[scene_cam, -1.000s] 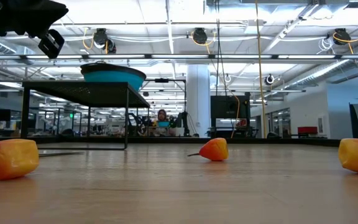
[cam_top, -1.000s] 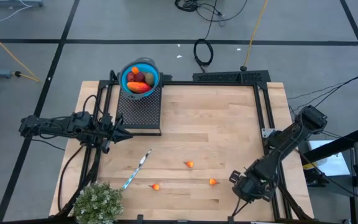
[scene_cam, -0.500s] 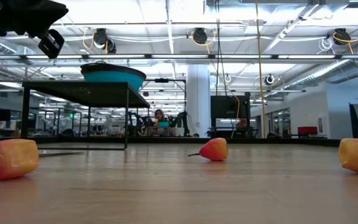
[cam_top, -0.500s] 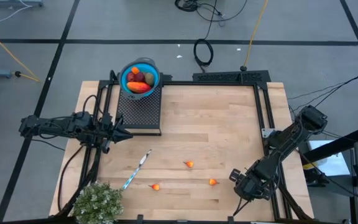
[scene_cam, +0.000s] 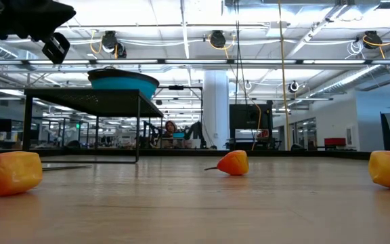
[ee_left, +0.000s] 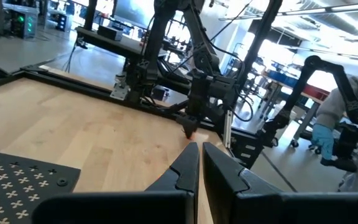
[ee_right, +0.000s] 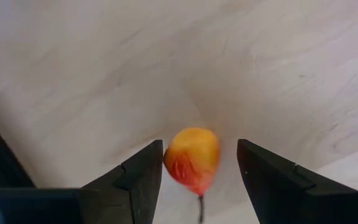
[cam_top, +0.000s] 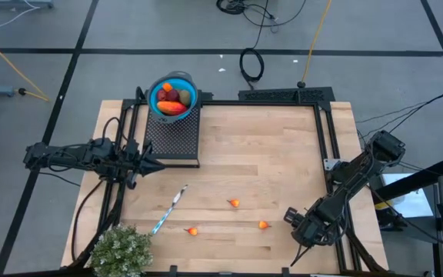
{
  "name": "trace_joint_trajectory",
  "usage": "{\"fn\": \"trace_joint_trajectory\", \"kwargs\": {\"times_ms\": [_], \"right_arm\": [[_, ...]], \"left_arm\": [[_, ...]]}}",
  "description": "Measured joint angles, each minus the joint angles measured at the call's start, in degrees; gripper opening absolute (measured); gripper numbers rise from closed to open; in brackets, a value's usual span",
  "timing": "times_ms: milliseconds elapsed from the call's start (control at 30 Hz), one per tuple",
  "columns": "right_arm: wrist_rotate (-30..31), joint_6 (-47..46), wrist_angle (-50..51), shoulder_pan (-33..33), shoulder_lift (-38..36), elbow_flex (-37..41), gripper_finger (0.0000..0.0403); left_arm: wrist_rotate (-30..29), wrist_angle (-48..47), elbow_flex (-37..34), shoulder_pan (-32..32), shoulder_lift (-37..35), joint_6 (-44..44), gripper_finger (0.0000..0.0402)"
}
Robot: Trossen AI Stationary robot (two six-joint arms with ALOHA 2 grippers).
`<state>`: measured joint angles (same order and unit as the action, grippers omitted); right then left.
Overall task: Pick & Place Fruit
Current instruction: Put the orange pear into the blue strainer bowl on the shelf
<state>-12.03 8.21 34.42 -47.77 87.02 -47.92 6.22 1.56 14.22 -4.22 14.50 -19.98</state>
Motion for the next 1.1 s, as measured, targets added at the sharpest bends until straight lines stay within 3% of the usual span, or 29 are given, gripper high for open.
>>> {"fn": "trace_joint_trajectory", "kwargs": {"times_ms": [333, 767, 1100], "right_arm": [[0.0, 0.0, -0.4, 0.0, 0.0, 0.3, 0.0189], [-0.1, -3.4, -1.2, 0.0, 0.0, 0.3, 0.0130], [0.1, -7.9, -1.3, 0.1, -0.7, -0.4, 0.0124]], "left_arm": [[-0.4, 0.0, 0.0, 0.0, 0.0, -0.3, 0.0019], [-0.4, 0.0, 0.0, 0.0, 0.0, -0.4, 0.0019], [-0.4, 0.0, 0.0, 0.0, 0.0, -0.5, 0.0019]]}}
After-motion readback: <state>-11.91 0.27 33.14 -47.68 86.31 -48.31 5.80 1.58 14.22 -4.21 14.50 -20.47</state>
